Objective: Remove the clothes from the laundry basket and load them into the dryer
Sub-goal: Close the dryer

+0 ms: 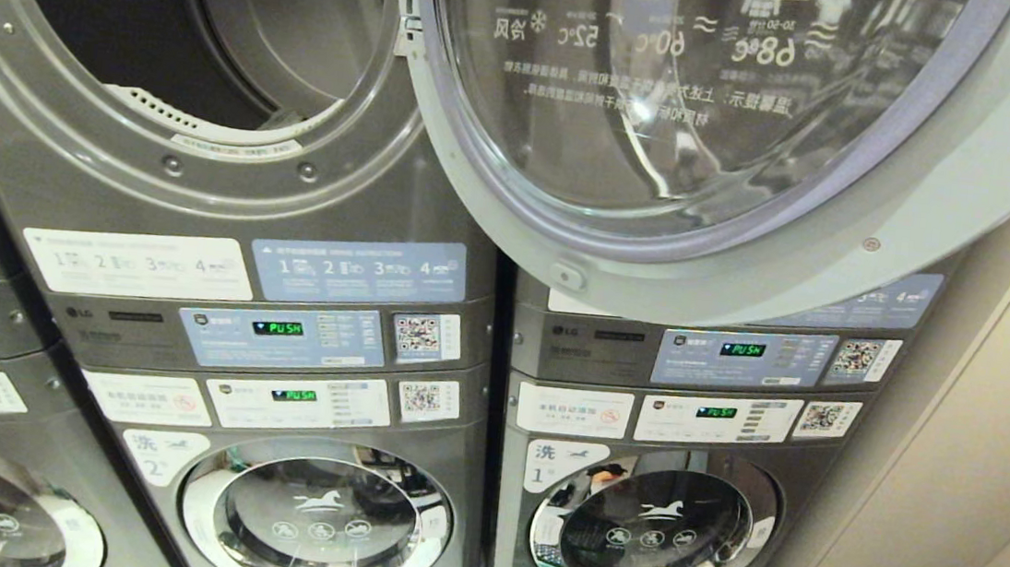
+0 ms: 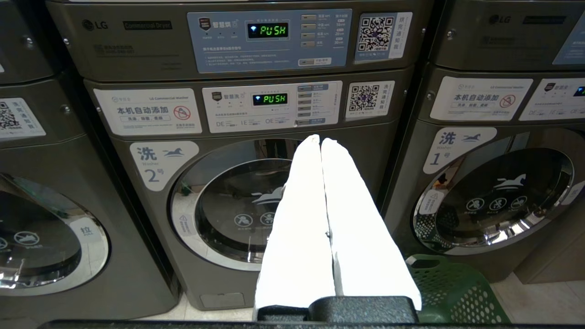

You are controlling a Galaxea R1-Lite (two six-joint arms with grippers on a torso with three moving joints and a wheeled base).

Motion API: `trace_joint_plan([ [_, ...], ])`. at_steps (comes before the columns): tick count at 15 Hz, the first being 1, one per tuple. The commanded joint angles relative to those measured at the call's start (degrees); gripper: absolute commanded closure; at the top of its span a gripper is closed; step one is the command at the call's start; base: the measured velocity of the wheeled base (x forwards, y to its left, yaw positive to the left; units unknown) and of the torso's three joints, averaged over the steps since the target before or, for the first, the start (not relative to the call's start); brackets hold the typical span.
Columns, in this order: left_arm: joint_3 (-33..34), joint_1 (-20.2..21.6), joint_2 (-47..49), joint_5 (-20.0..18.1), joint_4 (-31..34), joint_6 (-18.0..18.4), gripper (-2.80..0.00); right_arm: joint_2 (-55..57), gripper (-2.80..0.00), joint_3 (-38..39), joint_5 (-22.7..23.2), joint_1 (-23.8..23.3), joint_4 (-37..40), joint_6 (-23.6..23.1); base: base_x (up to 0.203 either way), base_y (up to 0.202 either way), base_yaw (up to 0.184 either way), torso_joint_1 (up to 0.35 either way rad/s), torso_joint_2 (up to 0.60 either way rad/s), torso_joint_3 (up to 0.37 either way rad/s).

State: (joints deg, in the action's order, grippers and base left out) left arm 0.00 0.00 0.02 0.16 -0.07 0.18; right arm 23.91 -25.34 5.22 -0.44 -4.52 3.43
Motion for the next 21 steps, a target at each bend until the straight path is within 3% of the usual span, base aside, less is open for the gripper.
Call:
trace_joint_plan([
  [1, 0.0, 0.0, 0.0, 0.0, 0.0, 0.0, 0.0, 17.4, 0.0, -8.0, 0.8, 0.0, -3.6, 2.6, 0.0, 0.0, 0.0, 0.0, 0.0, 0.0],
  [4, 0.0, 0.0, 0.0, 0.0, 0.0, 0.0, 0.0, 33.2, 0.0, -15.4, 3.6, 0.1, -17.2, 6.4, 0.0, 0.0, 0.0, 0.0, 0.0, 0.0],
  [7, 0.0, 0.0, 0.0, 0.0, 0.0, 0.0, 0.0, 42.0, 0.0, -18.7, 7.3, 0.2, -30.8, 8.3, 0.0, 0.0, 0.0, 0.0, 0.0, 0.0],
  [14, 0.1, 0.0, 0.0, 0.0, 0.0, 0.0, 0.0, 46.5, 0.0, -19.5, 16.7, 1.0, -39.1, 8.7, 0.0, 0.0, 0.0, 0.0, 0.0, 0.0],
  [21, 0.0, 0.0, 0.0, 0.0, 0.0, 0.0, 0.0, 43.6, 0.0, -18.4, 16.9, 8.7, -39.0, 8.4, 0.0, 0.0, 0.0, 0.0, 0.0, 0.0],
])
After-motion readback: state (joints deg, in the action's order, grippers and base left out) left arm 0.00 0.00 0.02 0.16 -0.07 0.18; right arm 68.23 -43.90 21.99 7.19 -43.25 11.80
